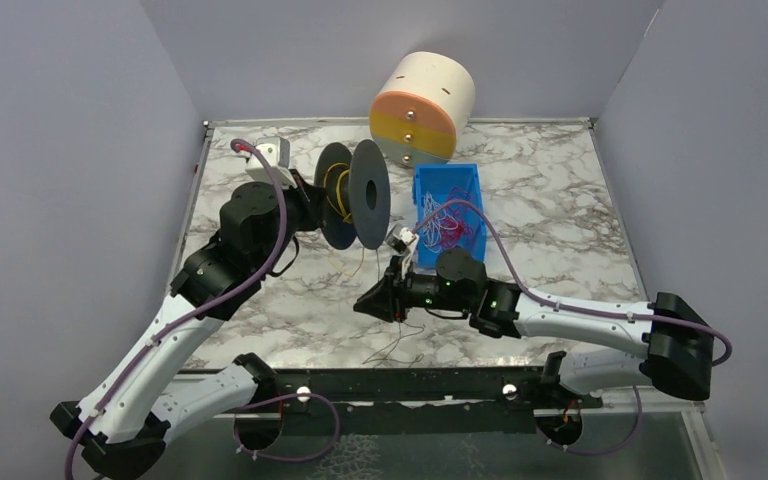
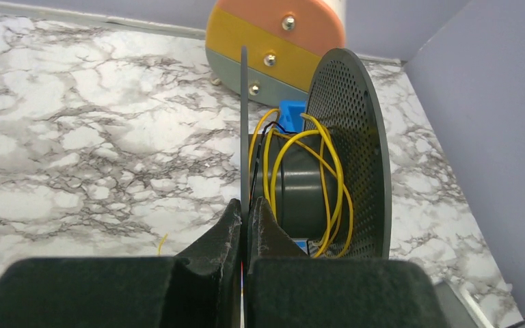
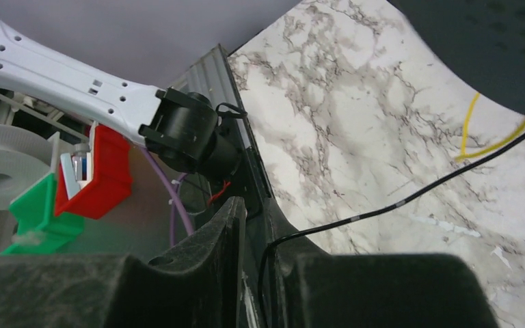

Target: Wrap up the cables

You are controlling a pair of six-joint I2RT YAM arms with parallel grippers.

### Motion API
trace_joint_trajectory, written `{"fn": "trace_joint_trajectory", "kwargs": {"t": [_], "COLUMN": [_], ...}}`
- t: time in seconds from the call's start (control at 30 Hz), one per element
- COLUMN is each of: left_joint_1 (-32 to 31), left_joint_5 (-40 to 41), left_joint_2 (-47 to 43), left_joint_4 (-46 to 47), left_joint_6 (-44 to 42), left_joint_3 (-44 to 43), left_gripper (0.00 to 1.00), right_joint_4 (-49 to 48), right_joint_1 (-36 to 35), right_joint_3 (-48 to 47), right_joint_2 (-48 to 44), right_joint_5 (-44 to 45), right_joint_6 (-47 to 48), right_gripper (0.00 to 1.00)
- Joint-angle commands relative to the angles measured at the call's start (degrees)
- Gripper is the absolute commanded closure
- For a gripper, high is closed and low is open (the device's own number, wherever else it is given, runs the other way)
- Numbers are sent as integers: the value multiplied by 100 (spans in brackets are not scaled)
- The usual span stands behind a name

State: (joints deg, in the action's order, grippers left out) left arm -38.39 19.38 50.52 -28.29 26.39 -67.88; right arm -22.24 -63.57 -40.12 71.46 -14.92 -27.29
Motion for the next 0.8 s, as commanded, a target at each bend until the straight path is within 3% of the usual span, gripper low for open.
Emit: {"fn": "trace_joint_trajectory", "kwargs": {"t": [0.0, 0.17, 0.47, 0.77], "left_joint_1": [-21, -21, -22, -28], "left_joint_5": [518, 794, 598, 42], "left_joint_2": [40, 101, 214, 366], "left_joint_4": [611, 415, 35, -243], "left_joint_6": [84, -98, -532, -981], "left_joint_3": [72, 240, 512, 654], "left_gripper": [100, 100, 100, 100], "right_joint_4": [848, 1932, 3985, 5886], "right_joint_1": [-295, -392, -388, -387], "right_joint_3": [-610, -1433, -3149, -5084], "right_joint_2": [124, 217, 580, 1354], "right_joint_5": [386, 393, 640, 1596], "right_joint_6": [351, 628, 1358, 2542], "right_gripper": [81, 85, 92, 99]}}
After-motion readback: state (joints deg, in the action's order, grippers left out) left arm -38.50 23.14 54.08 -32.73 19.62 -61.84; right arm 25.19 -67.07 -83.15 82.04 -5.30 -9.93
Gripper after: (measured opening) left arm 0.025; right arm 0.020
